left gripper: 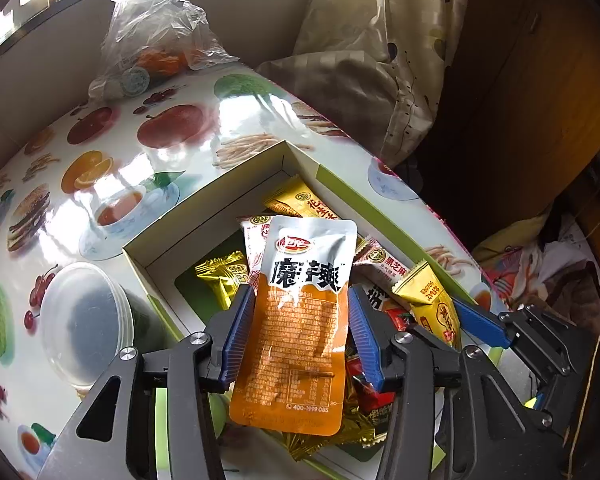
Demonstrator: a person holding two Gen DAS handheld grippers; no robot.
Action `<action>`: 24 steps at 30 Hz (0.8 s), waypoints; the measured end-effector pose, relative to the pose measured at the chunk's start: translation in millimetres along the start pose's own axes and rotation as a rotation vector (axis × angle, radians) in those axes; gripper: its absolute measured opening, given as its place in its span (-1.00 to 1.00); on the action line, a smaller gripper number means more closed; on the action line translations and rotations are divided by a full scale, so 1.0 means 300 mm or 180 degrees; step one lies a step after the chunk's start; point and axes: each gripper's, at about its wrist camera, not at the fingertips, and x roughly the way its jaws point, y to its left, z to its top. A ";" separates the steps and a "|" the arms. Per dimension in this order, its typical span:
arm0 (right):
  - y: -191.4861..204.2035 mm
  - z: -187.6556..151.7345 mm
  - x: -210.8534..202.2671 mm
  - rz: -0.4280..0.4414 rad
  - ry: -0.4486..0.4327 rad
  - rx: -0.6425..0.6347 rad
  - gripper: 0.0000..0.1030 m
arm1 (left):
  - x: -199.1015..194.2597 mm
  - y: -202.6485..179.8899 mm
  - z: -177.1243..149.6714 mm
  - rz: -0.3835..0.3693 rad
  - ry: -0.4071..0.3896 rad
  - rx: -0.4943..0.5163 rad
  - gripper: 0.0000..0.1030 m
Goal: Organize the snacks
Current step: 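Open both grippers to drop the pouch and peanut pack into the box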
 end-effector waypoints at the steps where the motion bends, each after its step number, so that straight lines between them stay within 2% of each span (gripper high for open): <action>1: 0.000 -0.001 -0.001 0.0006 -0.0002 0.0005 -0.35 | 0.001 0.000 -0.001 0.0002 -0.0003 0.0001 -0.03; 14: 0.001 -0.019 -0.034 -0.0007 -0.0069 0.0062 -0.08 | -0.023 -0.009 -0.019 -0.0024 -0.0060 0.0018 0.00; 20: -0.002 -0.030 -0.071 -0.0003 -0.0129 0.0118 -0.02 | -0.070 -0.014 -0.029 -0.0070 -0.0148 -0.0009 0.00; 24: 0.001 -0.043 -0.099 -0.0017 -0.0166 0.0128 -0.01 | -0.111 -0.019 -0.052 -0.0016 -0.0225 -0.0023 0.01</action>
